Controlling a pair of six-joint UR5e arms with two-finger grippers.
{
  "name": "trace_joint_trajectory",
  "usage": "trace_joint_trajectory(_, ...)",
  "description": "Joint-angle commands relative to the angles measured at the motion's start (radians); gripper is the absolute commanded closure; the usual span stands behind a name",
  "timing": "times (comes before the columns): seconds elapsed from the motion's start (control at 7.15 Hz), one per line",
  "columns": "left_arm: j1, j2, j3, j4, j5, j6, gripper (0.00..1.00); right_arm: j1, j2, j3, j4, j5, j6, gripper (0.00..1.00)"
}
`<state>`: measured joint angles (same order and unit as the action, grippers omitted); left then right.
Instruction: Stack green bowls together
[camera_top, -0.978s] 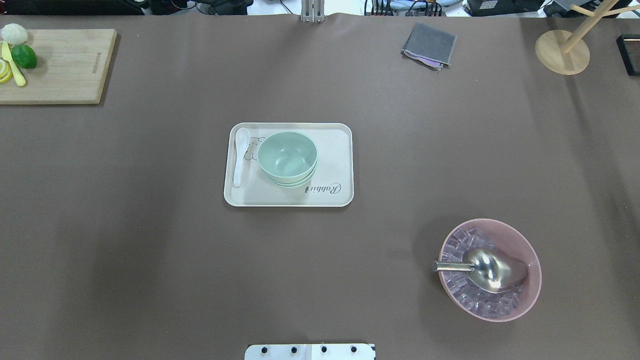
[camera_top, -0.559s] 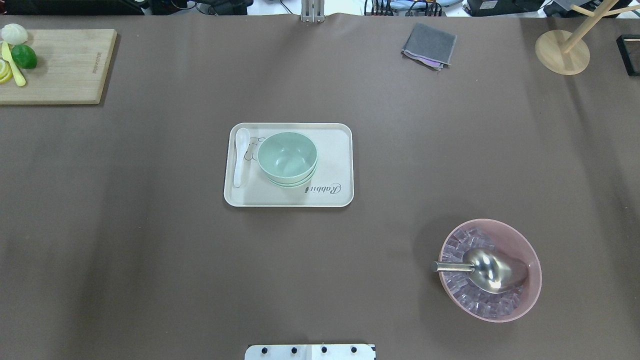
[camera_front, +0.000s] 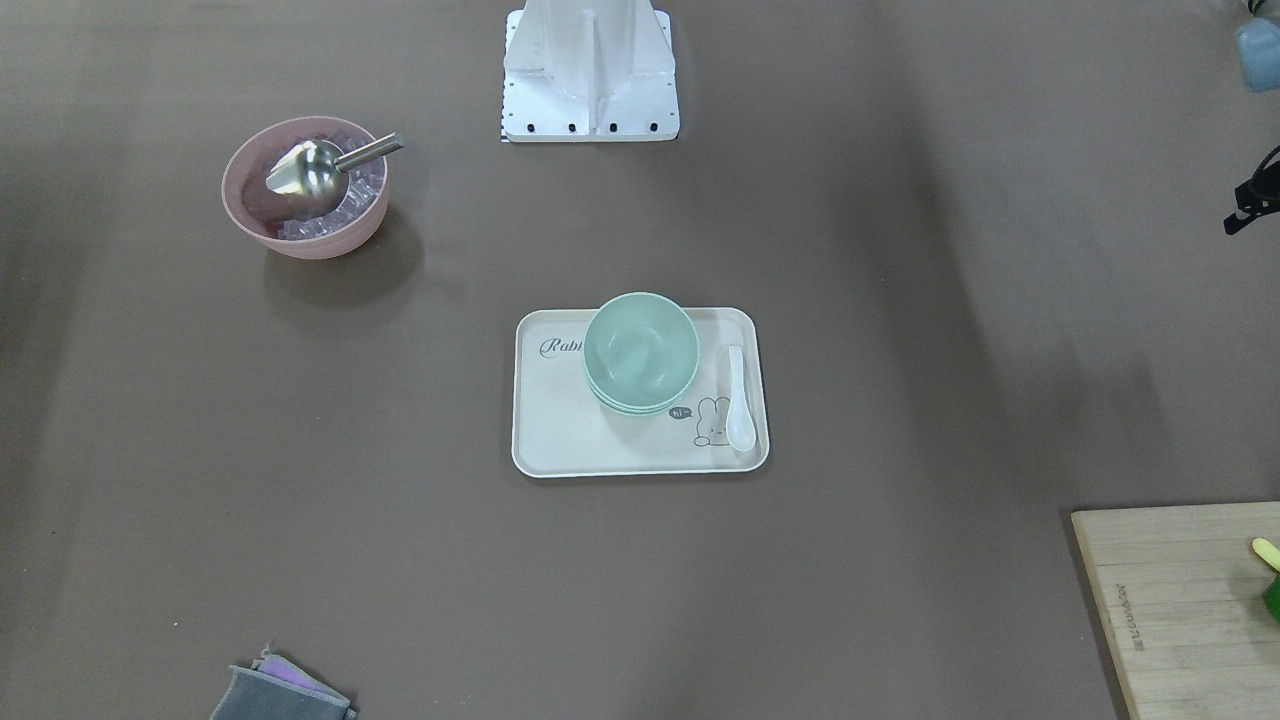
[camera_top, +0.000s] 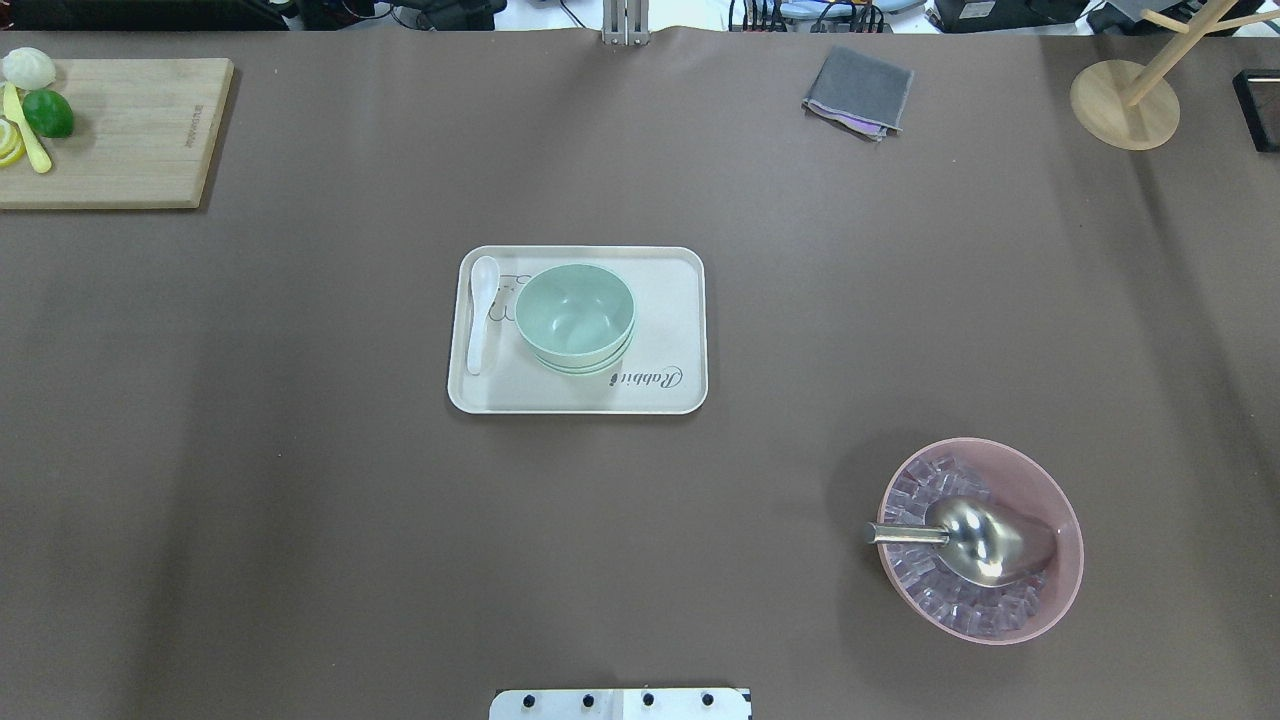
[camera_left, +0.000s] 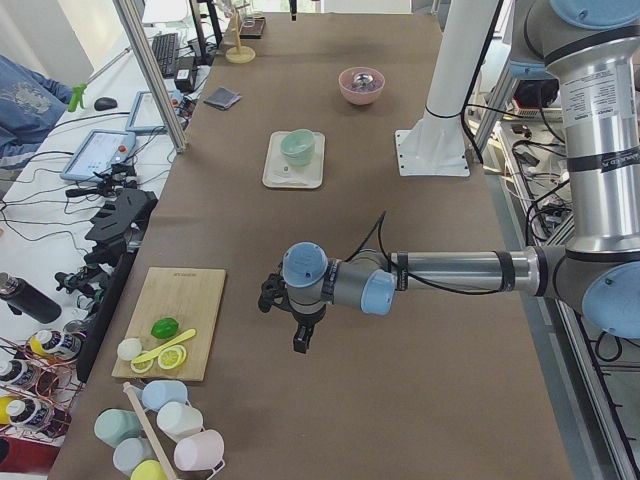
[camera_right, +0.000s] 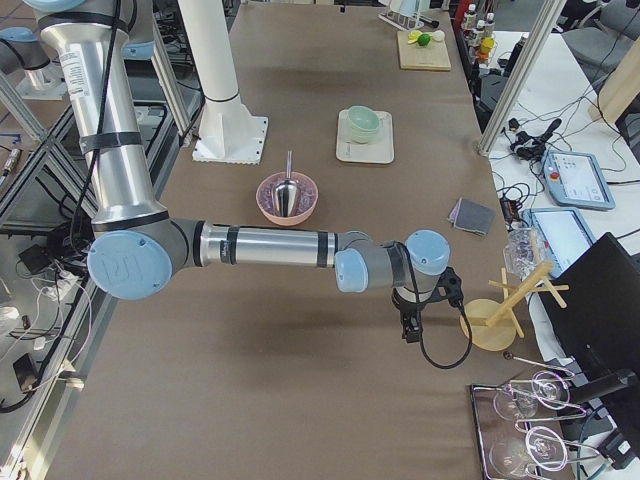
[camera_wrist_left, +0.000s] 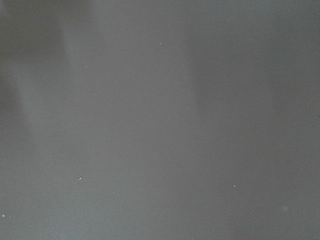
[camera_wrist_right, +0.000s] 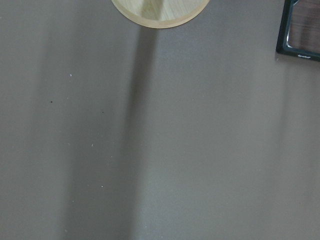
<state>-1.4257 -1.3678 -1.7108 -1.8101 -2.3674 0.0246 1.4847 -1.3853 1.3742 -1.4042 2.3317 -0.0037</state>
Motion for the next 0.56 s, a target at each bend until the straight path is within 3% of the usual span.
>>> trace_joint_trajectory(0.0, -0.004, 0.002, -0.004, -0.003, -0.006, 0.006, 0.02, 0.000, -0.011, 0.014, 0.001, -0.009, 0.014, 0.00)
trace_joint_trajectory(0.28, -0.005, 0.018, -0.033, -0.006, -0.004, 0.006, 0.02, 0.000, -0.107, 0.033, 0.150, -0.012, 0.007, 0.00)
trace_joint_trajectory(0.42, -0.005, 0.021, -0.033, -0.006, -0.004, 0.009, 0.02, 0.000, -0.110, 0.042, 0.142, -0.015, 0.008, 0.00)
